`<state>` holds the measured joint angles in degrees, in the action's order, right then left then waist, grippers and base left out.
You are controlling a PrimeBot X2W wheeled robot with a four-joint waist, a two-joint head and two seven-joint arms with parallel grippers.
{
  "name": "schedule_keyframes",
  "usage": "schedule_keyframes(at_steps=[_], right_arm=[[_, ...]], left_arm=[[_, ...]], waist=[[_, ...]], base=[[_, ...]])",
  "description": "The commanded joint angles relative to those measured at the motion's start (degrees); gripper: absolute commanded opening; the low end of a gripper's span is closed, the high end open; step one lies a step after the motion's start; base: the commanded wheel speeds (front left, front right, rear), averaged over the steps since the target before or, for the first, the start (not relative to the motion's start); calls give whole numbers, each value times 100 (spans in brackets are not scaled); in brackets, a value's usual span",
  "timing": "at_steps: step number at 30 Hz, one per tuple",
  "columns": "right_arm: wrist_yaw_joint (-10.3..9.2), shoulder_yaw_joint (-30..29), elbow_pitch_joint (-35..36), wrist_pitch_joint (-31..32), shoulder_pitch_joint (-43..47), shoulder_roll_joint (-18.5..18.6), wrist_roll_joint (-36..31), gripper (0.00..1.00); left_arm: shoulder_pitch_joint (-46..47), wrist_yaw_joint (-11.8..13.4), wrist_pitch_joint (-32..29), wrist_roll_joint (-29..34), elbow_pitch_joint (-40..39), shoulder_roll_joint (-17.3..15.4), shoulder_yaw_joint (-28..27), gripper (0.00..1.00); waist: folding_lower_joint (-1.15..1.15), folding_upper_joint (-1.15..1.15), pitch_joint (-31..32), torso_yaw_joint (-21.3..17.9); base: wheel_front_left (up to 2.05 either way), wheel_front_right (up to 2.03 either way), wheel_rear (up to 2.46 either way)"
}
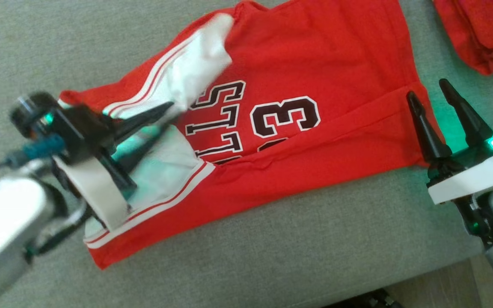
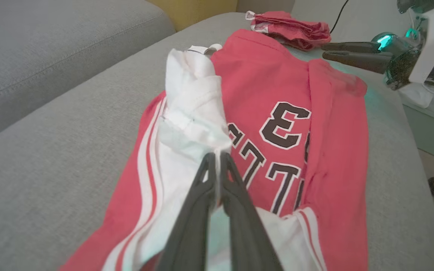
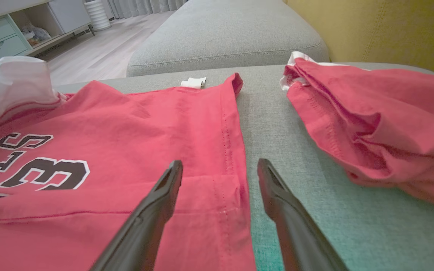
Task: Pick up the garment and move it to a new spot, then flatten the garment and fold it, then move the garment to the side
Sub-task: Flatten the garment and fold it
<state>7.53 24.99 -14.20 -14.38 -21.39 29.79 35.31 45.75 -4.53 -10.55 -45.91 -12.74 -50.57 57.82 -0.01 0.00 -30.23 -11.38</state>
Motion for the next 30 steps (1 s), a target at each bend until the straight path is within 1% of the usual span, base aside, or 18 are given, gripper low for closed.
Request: schedule_keyframes(at_steps=[1,4,6,10,14,18,21,25,28,29,30], right_arm=[[-4,-23,138,-61,198,166,47,100],[-4,-62,149,-61,225,165,40,100],[-4,-82,152,-62,242,173,39,100],[-4,-114,151,-62,269,202,42,100],[-4,-103,150,-62,266,182,51,100],[-4,-45,147,-62,226,151,62,100],[-4,-3,147,-62,196,152,75,100],[-4,37,144,-62,172,141,80,100],[-4,40,131,-62,189,118,84,100],[-4,39,127,-62,199,110,85,100],[-4,35,123,-62,209,104,86,100]], left_arm=[[-12,37,81,34,-168,-97,-197,100],[-254,97,212,22,-177,37,-64,100],[-308,148,310,86,-178,52,-55,100],[-248,320,528,408,-196,44,-122,100],[-67,401,557,766,-100,186,-79,100],[172,361,422,972,154,468,35,100],[290,292,319,810,397,677,33,100],[427,211,196,649,694,754,-7,100],[501,182,139,625,808,731,-22,100],[513,175,129,617,821,721,-24,96],[521,171,125,610,829,711,-27,75]], waist=[[1,0,-2,23],[1,0,-9,70],[1,0,-6,96],[1,0,3,145],[1,0,-12,171],[1,0,-39,154],[1,0,-60,121],[1,0,-95,52],[1,0,-116,14],[1,0,-119,5],[1,0,-119,0]], base=[[0,0,0],[0,0,0],[0,0,0],[0,0,0],[0,0,0],[0,0,0],[0,0,0],[0,0,0],[0,0,0],[0,0,0],[0,0,0]])
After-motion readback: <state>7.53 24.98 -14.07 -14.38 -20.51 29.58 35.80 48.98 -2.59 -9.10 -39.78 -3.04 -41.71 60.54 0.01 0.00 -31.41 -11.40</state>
